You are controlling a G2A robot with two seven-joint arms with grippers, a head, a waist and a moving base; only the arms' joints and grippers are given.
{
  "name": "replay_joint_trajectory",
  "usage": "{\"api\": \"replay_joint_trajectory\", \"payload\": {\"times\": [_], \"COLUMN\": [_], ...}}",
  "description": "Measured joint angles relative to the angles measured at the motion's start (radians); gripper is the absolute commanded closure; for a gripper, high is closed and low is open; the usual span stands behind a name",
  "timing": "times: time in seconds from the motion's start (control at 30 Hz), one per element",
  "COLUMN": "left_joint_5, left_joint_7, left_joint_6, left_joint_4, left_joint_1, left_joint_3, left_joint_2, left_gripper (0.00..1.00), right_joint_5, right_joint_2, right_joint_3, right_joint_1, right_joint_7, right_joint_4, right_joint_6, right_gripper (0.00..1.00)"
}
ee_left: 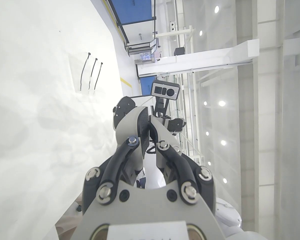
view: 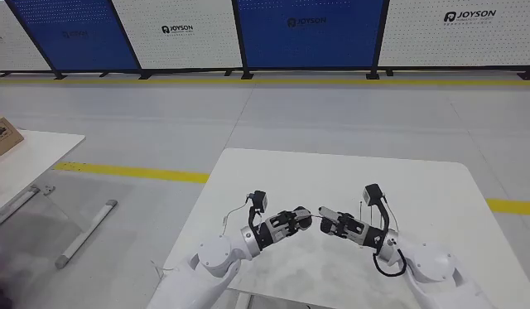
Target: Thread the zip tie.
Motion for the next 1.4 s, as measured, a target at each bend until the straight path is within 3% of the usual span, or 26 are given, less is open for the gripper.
{"api": "replay_joint_trajectory", "payload": {"times": [0.07,0.1,0.13,0.47,0.5,0.53,0.57,0.6,1.0,1.13,1.3,1.33,1.4], "left_joint_5": [-0.005,-0.006,-0.006,-0.008,-0.008,-0.008,-0.008,-0.008,-0.011,-0.014,-0.004,-0.003,-0.003], "left_joint_7": [0.003,0.004,0.005,0.009,0.009,0.009,0.011,0.012,0.034,0.058,0.043,0.041,0.034], "left_joint_6": [0.0,0.0,-0.001,-0.001,-0.001,0.0,0.001,0.002,0.007,-0.025,-0.029,-0.032,-0.036], "left_joint_4": [0.003,0.004,0.005,0.006,0.005,0.005,0.003,0.003,0.0,0.003,0.006,0.006,0.006], "left_joint_1": [-0.003,-0.003,-0.004,-0.003,-0.003,-0.003,-0.003,-0.002,0.0,0.0,0.001,0.002,0.002], "left_joint_3": [0.001,0.001,0.001,0.0,0.0,0.0,0.002,0.003,0.004,0.008,0.01,0.01,0.011], "left_joint_2": [0.0,-0.001,-0.001,0.001,0.001,0.001,0.001,0.001,0.0,-0.003,-0.002,-0.002,-0.002], "left_gripper": [1.0,1.0,1.0,1.0,0.93,0.63,0.02,0.0,0.0,0.0,0.0,0.12,0.51], "right_joint_5": [-0.001,-0.001,-0.002,-0.006,-0.009,-0.01,-0.012,-0.013,-0.018,-0.018,-0.029,-0.03,-0.032], "right_joint_2": [-0.001,-0.001,-0.001,-0.003,-0.003,-0.003,-0.003,-0.003,-0.003,-0.003,-0.003,-0.003,-0.003], "right_joint_3": [0.0,0.0,0.0,0.003,0.003,0.003,0.003,0.003,0.006,0.006,0.007,0.008,0.008], "right_joint_1": [0.001,0.001,0.001,0.002,0.002,0.002,0.002,0.002,-0.001,-0.001,-0.016,-0.017,-0.018], "right_joint_7": [0.001,0.001,0.001,-0.003,-0.002,-0.001,-0.001,-0.001,0.001,0.0,-0.025,-0.025,-0.024], "right_joint_4": [0.0,0.001,0.001,0.002,0.001,0.001,-0.001,-0.001,-0.006,-0.007,-0.026,-0.028,-0.031], "right_joint_6": [0.001,0.001,0.0,-0.003,-0.003,-0.003,-0.003,-0.003,-0.005,-0.005,0.002,0.003,0.004], "right_gripper": [0.83,0.95,1.0,1.0,1.0,1.0,1.0,1.0,1.0,1.0,1.0,1.0,1.0]}}
